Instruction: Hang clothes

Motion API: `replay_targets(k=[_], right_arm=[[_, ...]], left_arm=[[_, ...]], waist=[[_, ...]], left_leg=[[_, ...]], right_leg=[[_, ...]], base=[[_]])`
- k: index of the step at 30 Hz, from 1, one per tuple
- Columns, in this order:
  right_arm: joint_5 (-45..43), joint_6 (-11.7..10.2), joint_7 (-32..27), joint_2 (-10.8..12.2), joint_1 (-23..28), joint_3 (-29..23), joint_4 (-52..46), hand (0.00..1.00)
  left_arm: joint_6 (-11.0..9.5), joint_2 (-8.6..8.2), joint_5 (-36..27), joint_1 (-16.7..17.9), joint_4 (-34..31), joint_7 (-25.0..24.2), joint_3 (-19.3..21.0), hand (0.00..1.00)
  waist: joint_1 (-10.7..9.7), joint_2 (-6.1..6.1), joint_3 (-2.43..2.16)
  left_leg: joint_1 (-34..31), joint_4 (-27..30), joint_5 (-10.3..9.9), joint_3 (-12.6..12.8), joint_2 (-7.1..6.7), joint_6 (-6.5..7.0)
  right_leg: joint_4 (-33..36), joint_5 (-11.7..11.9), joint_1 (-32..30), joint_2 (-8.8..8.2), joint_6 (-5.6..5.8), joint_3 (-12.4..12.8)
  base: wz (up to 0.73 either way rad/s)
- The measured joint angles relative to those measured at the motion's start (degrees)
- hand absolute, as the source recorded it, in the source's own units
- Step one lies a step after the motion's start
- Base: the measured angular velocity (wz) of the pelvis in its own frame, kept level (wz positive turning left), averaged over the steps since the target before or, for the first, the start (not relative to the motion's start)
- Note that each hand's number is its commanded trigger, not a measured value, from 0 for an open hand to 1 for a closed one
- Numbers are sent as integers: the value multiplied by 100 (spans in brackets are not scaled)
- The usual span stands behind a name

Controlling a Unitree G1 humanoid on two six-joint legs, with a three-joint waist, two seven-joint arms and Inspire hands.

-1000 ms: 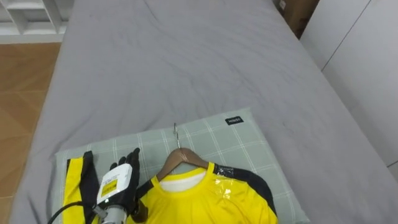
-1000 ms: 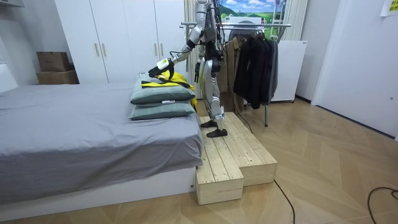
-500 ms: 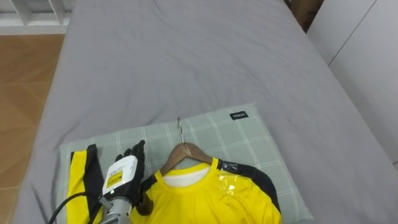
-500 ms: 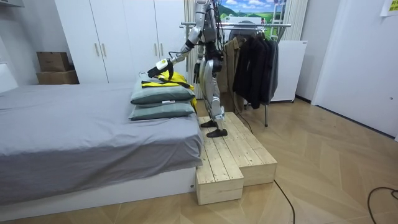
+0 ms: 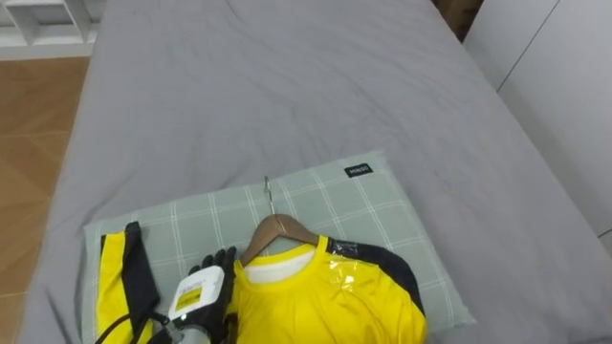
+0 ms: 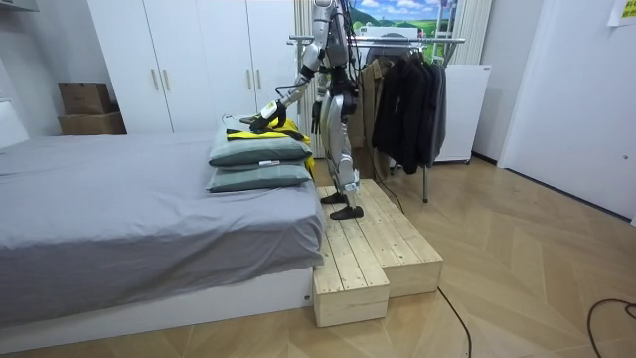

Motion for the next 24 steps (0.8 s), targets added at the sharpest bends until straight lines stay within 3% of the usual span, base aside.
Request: replay_targets(k=[14, 19, 24], right_arm=[[50, 28, 47, 20, -79, 6, -2, 0], [46, 29, 63, 50, -94, 5, -4, 0], [46, 39, 116, 51, -133, 8, -4, 0]], left_arm=[[-22, -16, 22, -173, 317, 18, -26, 0], [-25, -22, 2, -271, 470, 38, 15, 0], [-25, -25, -1, -354, 558, 39, 20, 0]], waist=[[-7, -13, 7], [0, -87, 52], [1, -96, 52]], left_leg=[[-137, 4, 32, 27, -3, 4], [-125, -2, 46, 56, -4, 0], [-167, 6, 50, 81, -4, 4]], right_leg=[[116, 5, -198, -20, -4, 5], [138, 5, -209, -21, -4, 32], [213, 5, -296, -26, -4, 48]], base=[[0], [-2], [0]])
